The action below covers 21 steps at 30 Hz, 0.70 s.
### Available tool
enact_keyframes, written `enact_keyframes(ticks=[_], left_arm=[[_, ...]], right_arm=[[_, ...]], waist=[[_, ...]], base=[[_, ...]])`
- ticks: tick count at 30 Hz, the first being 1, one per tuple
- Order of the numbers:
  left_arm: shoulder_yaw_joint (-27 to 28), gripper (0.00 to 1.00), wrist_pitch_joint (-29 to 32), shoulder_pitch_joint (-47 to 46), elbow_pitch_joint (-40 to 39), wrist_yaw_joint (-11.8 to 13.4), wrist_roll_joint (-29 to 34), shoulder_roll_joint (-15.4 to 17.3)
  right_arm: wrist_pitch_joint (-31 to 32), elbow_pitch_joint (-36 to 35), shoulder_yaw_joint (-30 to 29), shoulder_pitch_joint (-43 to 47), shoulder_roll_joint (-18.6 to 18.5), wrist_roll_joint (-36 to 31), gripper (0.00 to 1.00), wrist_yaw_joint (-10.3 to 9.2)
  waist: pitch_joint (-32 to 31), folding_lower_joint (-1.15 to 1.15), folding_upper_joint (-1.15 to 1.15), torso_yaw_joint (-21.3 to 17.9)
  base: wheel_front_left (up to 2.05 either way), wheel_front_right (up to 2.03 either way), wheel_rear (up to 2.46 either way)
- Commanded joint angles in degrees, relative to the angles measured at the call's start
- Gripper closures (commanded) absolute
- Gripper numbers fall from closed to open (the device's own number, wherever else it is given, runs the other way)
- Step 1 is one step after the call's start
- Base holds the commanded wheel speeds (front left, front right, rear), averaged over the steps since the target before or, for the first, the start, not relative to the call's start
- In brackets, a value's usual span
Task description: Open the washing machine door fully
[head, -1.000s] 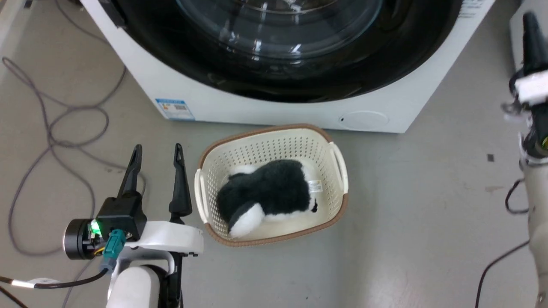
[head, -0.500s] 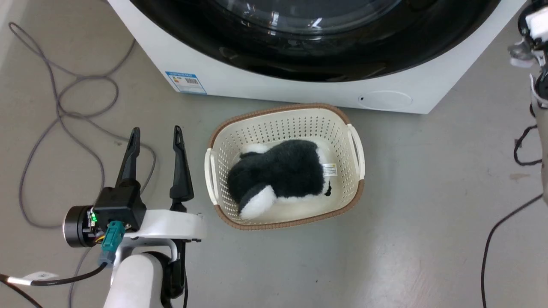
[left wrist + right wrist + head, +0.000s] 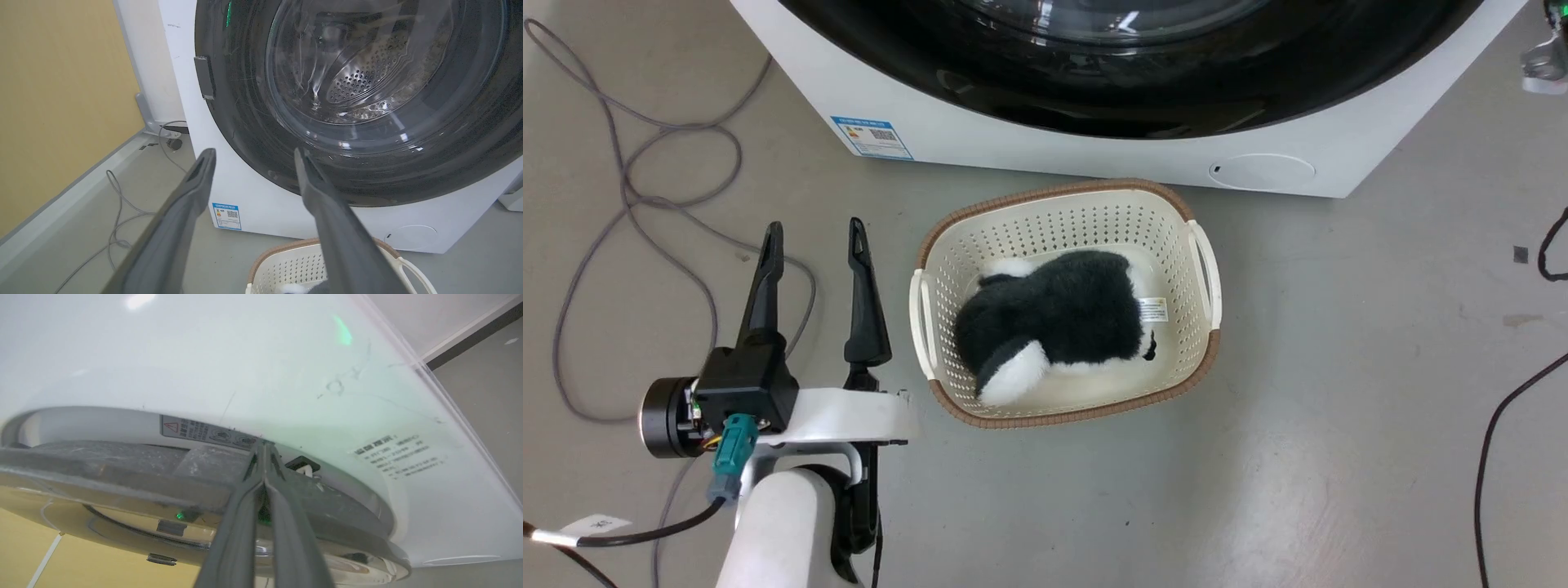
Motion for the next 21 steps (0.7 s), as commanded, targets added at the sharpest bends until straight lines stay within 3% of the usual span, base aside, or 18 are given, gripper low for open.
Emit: enact_keyframes(ticks=[1,11,21], left_arm=[[-0.1,0.0,-0.7,-1.1,-0.1,0.4,-0.4,0.1],[0.6,0.0,-1.9,-1.6,0.8,0.3,-0.1,0.1],[1.3,0.0,-2.6,-0.5,1.7,0.0,0.3,0.1]], right_arm=[[1.9,-0.2,1.3,-1.2,0.6,2.2,1.0,0.12],[9.8,-3.3,4.1,0.8,-1.0,11.1,1.0,0.12],[13.2,-6.1,5.8,5.2,-0.8,17.2,1.0,0.12]], waist=[[0.1,0.0,0.0,-0.1],[-0.4,-0.01,0.0,-0.9],[-2.8,-0.01,0.0,-2.0]], base=[[0.0,0.0,0.0],[0.0,0.0,0.0],[0.0,0.0,0.0]])
